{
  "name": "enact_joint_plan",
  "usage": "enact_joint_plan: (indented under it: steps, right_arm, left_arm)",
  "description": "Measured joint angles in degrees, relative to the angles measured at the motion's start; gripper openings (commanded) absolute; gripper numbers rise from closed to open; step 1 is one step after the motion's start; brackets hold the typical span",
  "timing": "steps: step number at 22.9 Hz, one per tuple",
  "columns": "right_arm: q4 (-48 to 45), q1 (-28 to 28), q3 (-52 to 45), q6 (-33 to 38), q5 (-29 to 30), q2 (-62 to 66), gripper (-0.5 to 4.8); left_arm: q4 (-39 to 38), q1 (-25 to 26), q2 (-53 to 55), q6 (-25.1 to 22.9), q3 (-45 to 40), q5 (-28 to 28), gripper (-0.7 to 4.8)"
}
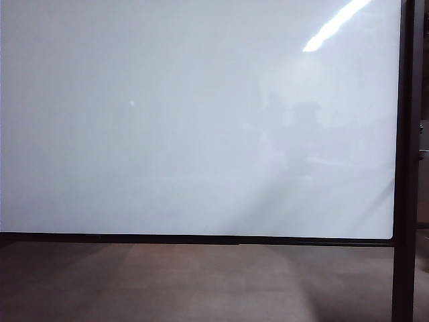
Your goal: Reach to the right to find the marker pen, pick it up, and write the number 8 on the whiteboard.
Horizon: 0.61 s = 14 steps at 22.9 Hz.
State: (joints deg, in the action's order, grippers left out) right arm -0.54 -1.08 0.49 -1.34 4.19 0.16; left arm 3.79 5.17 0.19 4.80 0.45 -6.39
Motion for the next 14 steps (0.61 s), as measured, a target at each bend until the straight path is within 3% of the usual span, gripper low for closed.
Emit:
enact_joint_plan:
  steps: [10, 11, 14]
  right_arm:
    - [0.0, 0.0, 0.0, 0.0, 0.0, 0.0, -0.01]
    - [0.0, 0.0, 0.0, 0.0, 0.0, 0.0, -0.01]
    - [0.0, 0.0, 0.0, 0.0, 0.0, 0.0, -0.01]
  left_arm:
    - [0.0, -0.8, 0.0, 0.0, 0.0, 0.4, -0.05]
    - [0.0, -2.2, 0.0, 0.0, 0.0, 1.0, -0.05]
    - [0.0, -12.9, 0.0, 0.0, 0.0, 4.5, -0.05]
